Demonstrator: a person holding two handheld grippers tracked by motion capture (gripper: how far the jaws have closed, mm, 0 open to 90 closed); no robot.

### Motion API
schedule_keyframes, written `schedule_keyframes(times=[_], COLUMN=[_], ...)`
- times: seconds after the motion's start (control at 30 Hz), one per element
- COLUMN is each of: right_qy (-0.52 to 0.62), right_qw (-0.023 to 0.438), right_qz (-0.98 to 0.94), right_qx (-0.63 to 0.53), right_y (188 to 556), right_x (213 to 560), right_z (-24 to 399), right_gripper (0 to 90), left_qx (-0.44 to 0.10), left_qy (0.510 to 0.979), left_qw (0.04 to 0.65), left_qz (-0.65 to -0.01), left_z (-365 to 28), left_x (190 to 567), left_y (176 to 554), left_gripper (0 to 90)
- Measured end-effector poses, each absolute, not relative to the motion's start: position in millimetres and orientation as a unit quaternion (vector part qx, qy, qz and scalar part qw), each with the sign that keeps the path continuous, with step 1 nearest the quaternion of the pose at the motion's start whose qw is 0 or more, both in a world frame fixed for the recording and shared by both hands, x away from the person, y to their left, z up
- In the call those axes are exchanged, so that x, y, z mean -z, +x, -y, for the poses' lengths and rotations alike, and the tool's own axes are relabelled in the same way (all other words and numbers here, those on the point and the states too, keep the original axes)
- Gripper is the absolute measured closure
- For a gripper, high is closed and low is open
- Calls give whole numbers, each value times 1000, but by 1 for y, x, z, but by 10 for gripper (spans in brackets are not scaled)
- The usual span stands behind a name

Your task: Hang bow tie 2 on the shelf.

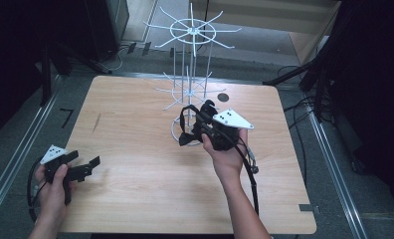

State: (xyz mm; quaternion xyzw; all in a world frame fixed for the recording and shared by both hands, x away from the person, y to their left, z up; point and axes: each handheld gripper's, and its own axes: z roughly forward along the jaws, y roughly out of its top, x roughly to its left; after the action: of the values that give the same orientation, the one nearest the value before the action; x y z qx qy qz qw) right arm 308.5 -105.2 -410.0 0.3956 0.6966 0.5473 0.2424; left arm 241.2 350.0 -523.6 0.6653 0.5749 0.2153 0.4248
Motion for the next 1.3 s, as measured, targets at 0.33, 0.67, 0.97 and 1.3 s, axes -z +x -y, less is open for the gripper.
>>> schedule_keyframes(times=[0.33, 0.67, 0.97, 1.3], right_qy=[399, 405, 408, 416], right_qw=[239, 243, 242, 244], right_qz=[-699, -697, -700, -701], right_qx=[-544, -539, -533, -525], right_y=[307, 302, 296, 291], right_x=[414, 417, 423, 430], right_z=[107, 115, 125, 139], right_gripper=[692, 615, 572, 512], left_qx=[-215, -216, -216, -217], left_qy=[665, 667, 667, 668], left_qw=[425, 423, 423, 422], left_qz=[-575, -574, -574, -574], left_z=[-350, -350, -350, -350], left_x=[524, 524, 523, 523], left_y=[241, 241, 241, 241], left_gripper=[77, 77, 77, 77])
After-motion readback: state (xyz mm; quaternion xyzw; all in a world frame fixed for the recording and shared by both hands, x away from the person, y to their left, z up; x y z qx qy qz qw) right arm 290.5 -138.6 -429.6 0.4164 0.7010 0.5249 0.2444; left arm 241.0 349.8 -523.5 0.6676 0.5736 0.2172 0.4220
